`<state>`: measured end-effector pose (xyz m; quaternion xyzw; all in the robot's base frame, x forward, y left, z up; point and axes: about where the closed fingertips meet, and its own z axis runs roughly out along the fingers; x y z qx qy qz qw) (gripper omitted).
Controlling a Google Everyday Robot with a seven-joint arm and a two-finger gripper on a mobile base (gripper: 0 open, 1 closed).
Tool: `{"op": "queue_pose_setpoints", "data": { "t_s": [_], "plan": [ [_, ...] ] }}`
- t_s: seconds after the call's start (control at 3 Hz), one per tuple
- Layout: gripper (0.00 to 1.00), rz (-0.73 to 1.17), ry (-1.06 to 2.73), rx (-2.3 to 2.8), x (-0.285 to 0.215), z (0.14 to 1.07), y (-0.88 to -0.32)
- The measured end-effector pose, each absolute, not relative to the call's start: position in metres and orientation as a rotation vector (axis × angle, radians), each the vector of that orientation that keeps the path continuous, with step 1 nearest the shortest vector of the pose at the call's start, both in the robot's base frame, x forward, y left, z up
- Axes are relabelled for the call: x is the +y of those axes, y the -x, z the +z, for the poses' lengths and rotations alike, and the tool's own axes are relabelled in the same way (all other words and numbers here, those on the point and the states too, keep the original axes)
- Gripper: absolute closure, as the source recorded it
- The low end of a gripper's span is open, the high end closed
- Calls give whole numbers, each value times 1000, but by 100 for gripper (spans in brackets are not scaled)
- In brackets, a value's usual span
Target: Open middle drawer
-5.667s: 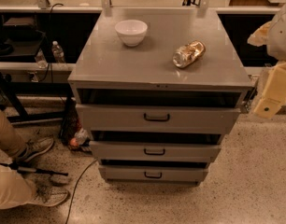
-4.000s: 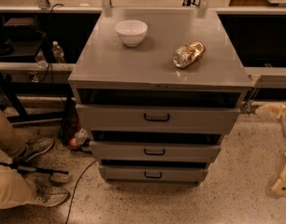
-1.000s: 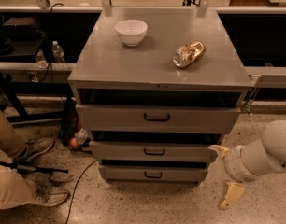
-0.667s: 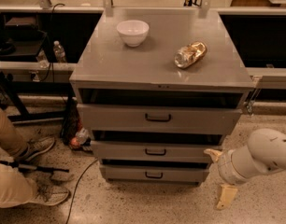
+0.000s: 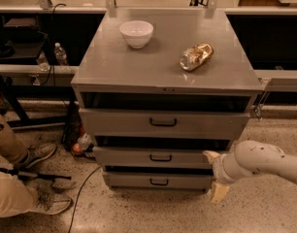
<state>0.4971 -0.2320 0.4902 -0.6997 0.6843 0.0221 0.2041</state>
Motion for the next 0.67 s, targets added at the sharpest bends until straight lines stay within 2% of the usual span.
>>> {"op": "queue_pose_setpoints", "data": {
  "t_s": [0.67],
  "plan": [
    [0,18,1944,1870,-216,447,-545]
  ]
}}
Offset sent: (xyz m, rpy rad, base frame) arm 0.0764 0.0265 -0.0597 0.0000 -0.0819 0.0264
